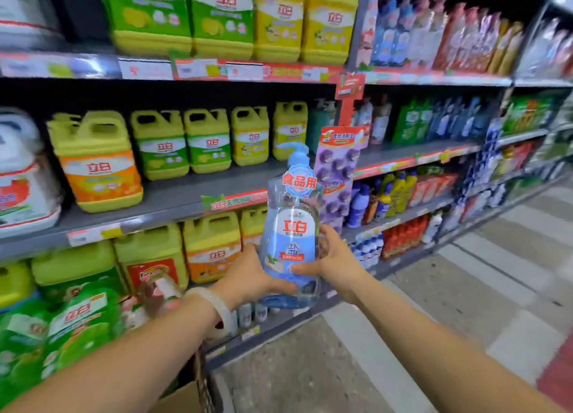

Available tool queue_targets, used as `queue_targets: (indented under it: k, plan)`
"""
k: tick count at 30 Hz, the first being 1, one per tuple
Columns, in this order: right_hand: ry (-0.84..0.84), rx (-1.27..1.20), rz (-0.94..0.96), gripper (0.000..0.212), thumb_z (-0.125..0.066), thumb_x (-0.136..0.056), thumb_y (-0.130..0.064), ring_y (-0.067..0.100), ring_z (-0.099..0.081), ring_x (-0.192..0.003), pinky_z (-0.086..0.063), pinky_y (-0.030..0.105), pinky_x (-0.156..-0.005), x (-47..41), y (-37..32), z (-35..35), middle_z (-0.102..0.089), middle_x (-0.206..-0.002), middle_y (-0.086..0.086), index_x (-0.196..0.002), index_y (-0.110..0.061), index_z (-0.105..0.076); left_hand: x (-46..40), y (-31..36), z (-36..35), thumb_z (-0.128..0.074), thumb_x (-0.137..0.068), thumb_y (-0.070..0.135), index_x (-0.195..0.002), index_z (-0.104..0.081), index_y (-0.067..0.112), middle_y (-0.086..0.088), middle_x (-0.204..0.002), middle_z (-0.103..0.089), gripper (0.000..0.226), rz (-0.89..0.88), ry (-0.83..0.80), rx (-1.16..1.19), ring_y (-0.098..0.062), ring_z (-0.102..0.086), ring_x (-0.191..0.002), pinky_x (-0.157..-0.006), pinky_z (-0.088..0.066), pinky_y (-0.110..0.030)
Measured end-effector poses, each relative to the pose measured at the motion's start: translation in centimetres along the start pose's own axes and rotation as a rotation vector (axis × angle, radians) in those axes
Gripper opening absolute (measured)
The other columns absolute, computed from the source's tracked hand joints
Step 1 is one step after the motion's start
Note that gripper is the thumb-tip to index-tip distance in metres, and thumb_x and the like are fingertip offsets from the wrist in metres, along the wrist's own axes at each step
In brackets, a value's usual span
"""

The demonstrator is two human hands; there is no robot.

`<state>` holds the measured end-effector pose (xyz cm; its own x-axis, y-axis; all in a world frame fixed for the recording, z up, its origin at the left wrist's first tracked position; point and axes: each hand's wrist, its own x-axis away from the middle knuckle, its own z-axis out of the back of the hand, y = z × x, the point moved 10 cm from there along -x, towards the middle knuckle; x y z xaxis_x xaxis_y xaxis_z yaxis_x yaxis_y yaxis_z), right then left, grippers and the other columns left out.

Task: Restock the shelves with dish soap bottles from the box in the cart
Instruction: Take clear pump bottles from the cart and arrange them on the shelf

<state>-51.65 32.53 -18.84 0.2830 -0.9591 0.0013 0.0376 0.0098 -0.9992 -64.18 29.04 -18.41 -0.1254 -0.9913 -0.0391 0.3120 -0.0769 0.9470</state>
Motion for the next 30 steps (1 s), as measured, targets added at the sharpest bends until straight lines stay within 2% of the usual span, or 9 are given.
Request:
queue_targets:
  k: [2, 6, 9, 14, 20, 22, 26, 28, 30]
  plan:
    - [0.051, -0.010, 0.002, 0.077, -0.077, -0.064, 0.013, 0.024, -0.063, -0.102, -0.058, 0.034, -0.077, -0.4, 0.4, 3.9, -0.061, -0.120, 0.009, -0.124, -0.020, -0.041, -2.7, 0.9, -3.2, -0.089, -0.053, -0.002, -0.093, -0.069, 0.018, 0.011, -0.087, -0.074, 0.049, -0.020, -0.054, -0.015, -0.001, -0.070, -0.080, -0.074, -0.056, -0.022]
    - [0.173, 0.010, -0.006, 0.078, -0.077, -0.065, 0.014, 0.025, -0.060, -0.108, -0.055, 0.042, -0.083, -1.9, 1.4, 12.3, -0.058, -0.121, 0.006, -0.124, -0.021, -0.039, -8.8, 2.6, -10.0, -0.085, -0.054, -0.010, -0.088, -0.066, 0.024, 0.023, -0.076, -0.072, 0.052, -0.072, -0.145, -0.001, 0.005, -0.068, -0.074, -0.065, -0.052, -0.011]
    - [0.247, 0.041, -0.023, 0.077, -0.077, -0.064, 0.014, 0.024, -0.060, -0.108, -0.055, 0.046, -0.086, -3.9, 2.0, 19.0, -0.060, -0.116, 0.002, -0.123, -0.018, -0.039, -14.6, 3.0, -15.0, -0.087, -0.051, -0.006, -0.090, -0.069, 0.021, 0.013, -0.085, -0.075, 0.051, -0.105, -0.220, -0.004, -0.004, -0.071, -0.080, -0.069, -0.055, -0.018]
    - [0.396, 0.028, -0.031, 0.097, -0.083, -0.049, 0.004, 0.028, -0.059, -0.113, -0.053, 0.054, -0.088, -8.7, 1.8, 30.8, -0.058, -0.126, 0.010, -0.133, -0.018, -0.040, -25.6, 5.7, -22.8, -0.090, -0.039, 0.011, -0.095, -0.072, 0.010, -0.001, -0.091, -0.076, 0.058, -0.143, -0.327, 0.004, -0.012, -0.071, -0.081, -0.077, -0.057, -0.030]
    - [0.529, 0.008, 0.011, 0.083, -0.077, -0.060, 0.017, 0.026, -0.061, -0.110, -0.056, 0.047, -0.084, -14.9, 0.5, 43.5, -0.059, -0.124, 0.008, -0.126, -0.022, -0.043, -37.9, 10.4, -30.8, -0.088, -0.050, -0.006, -0.098, -0.064, 0.013, 0.011, -0.085, -0.070, 0.057, -0.207, -0.403, 0.021, 0.002, -0.068, -0.077, -0.077, -0.056, -0.019]
    - [0.578, -0.004, 0.014, 0.078, -0.075, -0.060, 0.020, 0.022, -0.064, -0.101, -0.058, 0.040, -0.075, -15.9, 1.0, 47.5, -0.061, -0.118, 0.006, -0.116, -0.027, -0.047, -41.0, 11.3, -33.9, -0.087, -0.052, -0.006, -0.094, -0.060, 0.016, 0.012, -0.082, -0.066, 0.055, -0.223, -0.426, 0.010, 0.005, -0.067, -0.076, -0.075, -0.055, -0.015]
    - [0.615, -0.021, -0.003, 0.079, -0.072, -0.063, 0.022, 0.010, -0.067, -0.086, -0.057, 0.024, -0.060, -17.9, 2.1, 55.8, -0.063, -0.114, 0.007, -0.126, -0.015, -0.040, -47.6, 11.5, -41.2, -0.091, -0.049, 0.005, -0.093, -0.057, 0.019, 0.020, -0.080, -0.066, 0.057, -0.220, -0.473, 0.013, -0.001, -0.062, -0.076, -0.061, -0.047, -0.010]
    - [0.619, -0.005, -0.006, 0.081, -0.072, -0.064, 0.021, 0.014, -0.065, -0.090, -0.057, 0.023, -0.060, -19.8, 2.9, 60.3, -0.060, -0.120, 0.011, -0.129, -0.013, -0.039, -51.5, 11.3, -45.2, -0.092, -0.047, 0.006, -0.083, -0.065, 0.023, 0.020, -0.073, -0.072, 0.048, -0.234, -0.499, 0.010, 0.000, -0.067, -0.072, -0.066, -0.052, -0.017]
    - [0.611, 0.012, -0.015, 0.087, -0.074, -0.063, 0.019, 0.020, -0.064, -0.099, -0.059, 0.026, -0.064, -22.2, 3.5, 64.9, -0.058, -0.126, 0.011, -0.135, -0.012, -0.036, -55.6, 11.1, -48.8, -0.092, -0.045, 0.009, -0.087, -0.070, 0.022, 0.014, -0.083, -0.075, 0.049, -0.219, -0.499, -0.010, -0.002, -0.070, -0.077, -0.073, -0.057, -0.026]
